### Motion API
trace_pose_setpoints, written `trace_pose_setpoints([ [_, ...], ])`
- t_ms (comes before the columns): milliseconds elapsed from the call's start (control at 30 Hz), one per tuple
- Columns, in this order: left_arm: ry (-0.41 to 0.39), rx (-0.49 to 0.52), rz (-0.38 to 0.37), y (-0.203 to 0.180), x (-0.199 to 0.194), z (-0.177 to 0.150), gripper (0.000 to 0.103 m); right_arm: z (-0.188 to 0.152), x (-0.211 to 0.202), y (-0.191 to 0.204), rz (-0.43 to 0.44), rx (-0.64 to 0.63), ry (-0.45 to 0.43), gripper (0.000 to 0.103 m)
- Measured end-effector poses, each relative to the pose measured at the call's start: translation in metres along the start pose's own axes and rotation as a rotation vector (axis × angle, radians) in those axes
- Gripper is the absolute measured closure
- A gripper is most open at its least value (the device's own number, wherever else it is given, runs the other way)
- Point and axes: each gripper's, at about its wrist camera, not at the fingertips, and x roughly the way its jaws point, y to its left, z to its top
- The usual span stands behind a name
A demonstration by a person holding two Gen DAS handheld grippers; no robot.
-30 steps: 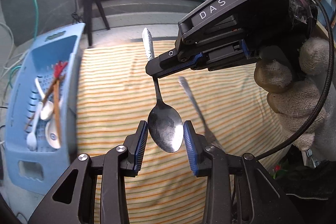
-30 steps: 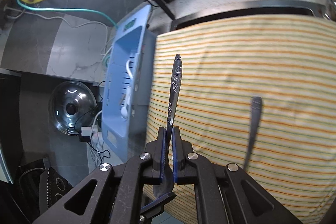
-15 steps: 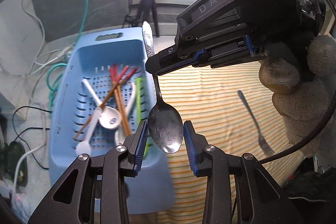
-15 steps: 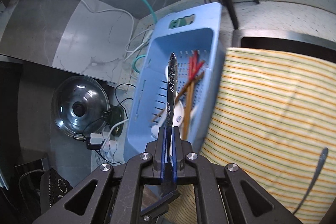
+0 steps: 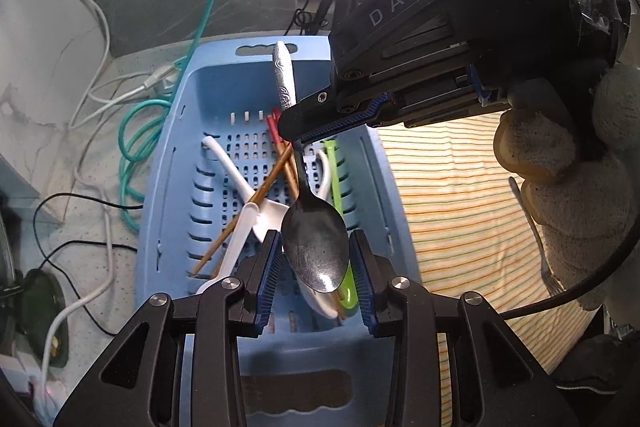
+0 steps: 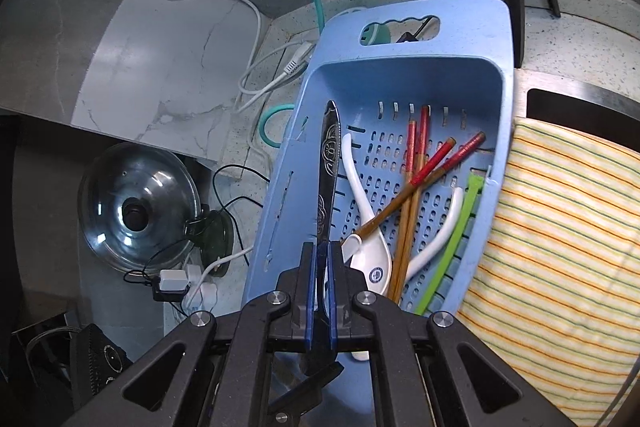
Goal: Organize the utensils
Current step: 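Lift the metal spoons with the right gripper and carry them over the blue basket, then lower the spoons into the basket and open the right gripper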
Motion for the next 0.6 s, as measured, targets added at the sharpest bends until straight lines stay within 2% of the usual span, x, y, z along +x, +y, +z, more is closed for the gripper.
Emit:
trace_pose_setpoints([
  [167,0.004,-0.007,0.006,0.009,0.004,0.003,0.070,0.005,0.009,0.004,-0.005,-0.013,0.006,0.097],
  [333,0.005,-0.031,0.036,0.018,0.007,0.007,0.069,0.008,0.012,0.008,-0.032,-0.031,0.008,0.093],
  [367,0.009,-0.035,0.035,0.019,0.007,0.008,0.065,0.008,0.012,0.008,-0.036,-0.031,0.006,0.090],
  [400,0.005,-0.040,0.038,0.020,0.006,0.008,0.061,0.008,0.011,0.008,-0.040,-0.032,0.003,0.082],
  [533,0.003,-0.052,0.037,0.020,0.003,0.006,0.061,0.006,0.007,0.008,-0.045,-0.048,-0.015,0.063],
  [600,0.004,-0.052,0.039,0.020,0.002,0.005,0.061,0.005,0.003,0.007,-0.048,-0.054,-0.022,0.063],
])
